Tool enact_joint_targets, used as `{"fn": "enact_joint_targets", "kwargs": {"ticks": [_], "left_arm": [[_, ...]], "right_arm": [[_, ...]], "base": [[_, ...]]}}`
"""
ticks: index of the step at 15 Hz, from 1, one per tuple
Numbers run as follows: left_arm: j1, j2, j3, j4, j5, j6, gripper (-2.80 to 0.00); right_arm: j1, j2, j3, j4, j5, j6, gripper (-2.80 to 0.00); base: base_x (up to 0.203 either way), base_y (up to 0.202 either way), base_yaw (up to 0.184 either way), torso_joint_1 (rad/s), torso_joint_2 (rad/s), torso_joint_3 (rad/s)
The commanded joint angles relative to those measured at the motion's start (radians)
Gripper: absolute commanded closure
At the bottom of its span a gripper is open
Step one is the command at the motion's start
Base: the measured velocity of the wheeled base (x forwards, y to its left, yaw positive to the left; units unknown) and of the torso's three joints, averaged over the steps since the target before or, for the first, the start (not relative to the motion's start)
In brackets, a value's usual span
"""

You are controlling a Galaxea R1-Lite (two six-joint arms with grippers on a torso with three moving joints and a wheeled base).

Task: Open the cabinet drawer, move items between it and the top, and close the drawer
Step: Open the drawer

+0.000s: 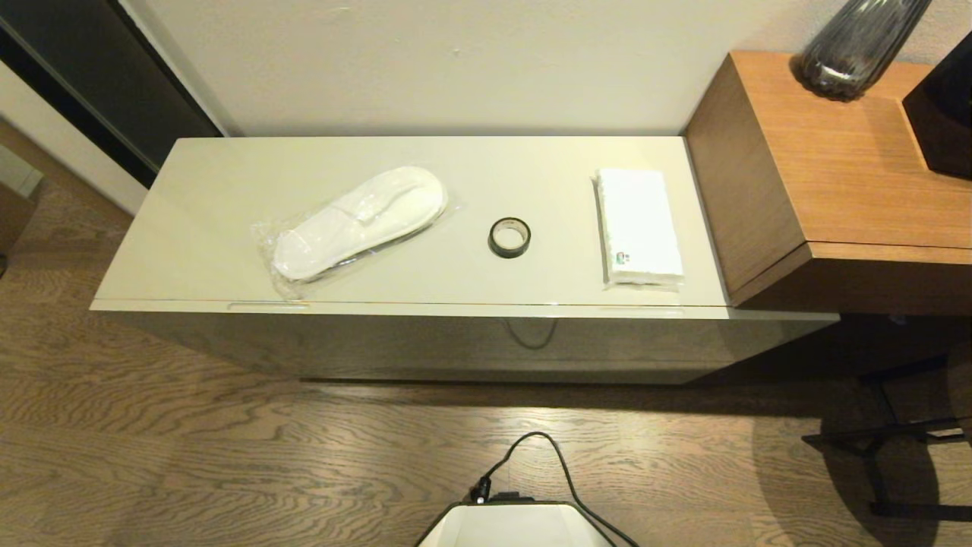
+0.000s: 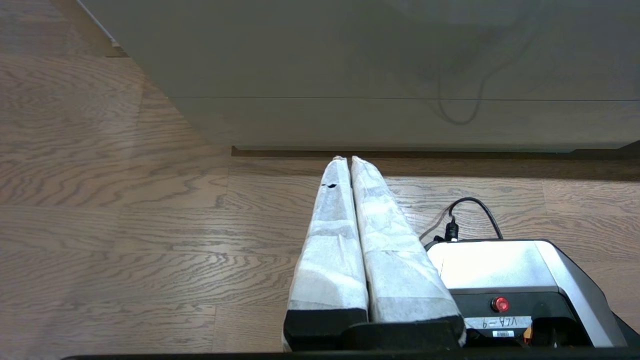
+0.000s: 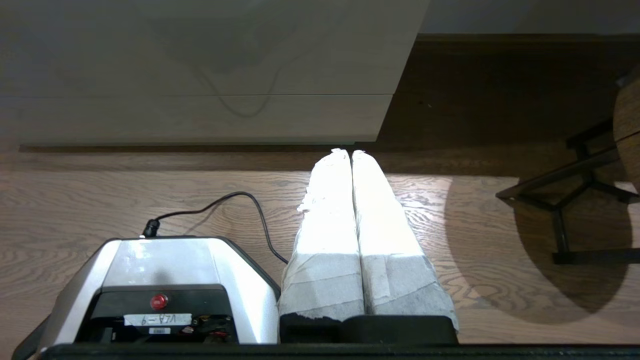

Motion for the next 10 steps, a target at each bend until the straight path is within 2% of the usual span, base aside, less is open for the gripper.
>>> {"fn": "enact_joint_targets", "kwargs": {"ticks": [1, 10], "left_arm": [[-0.001, 0.000, -0.001, -0.001, 0.000, -0.001, 0.00], [0.000, -0.001, 0.001, -0.001, 0.000, -0.001, 0.00]], "right_arm": [[0.000, 0.001, 0.002, 0.002, 0.000, -0.003, 0.00], [0.000, 0.001, 0.002, -0.003, 0.000, 0.016, 0.00]], "base": [[0.000, 0.000, 0.000, 0.000, 0.00, 0.000], [0.000, 0.000, 0.000, 0.000, 0.00, 0.000]]}}
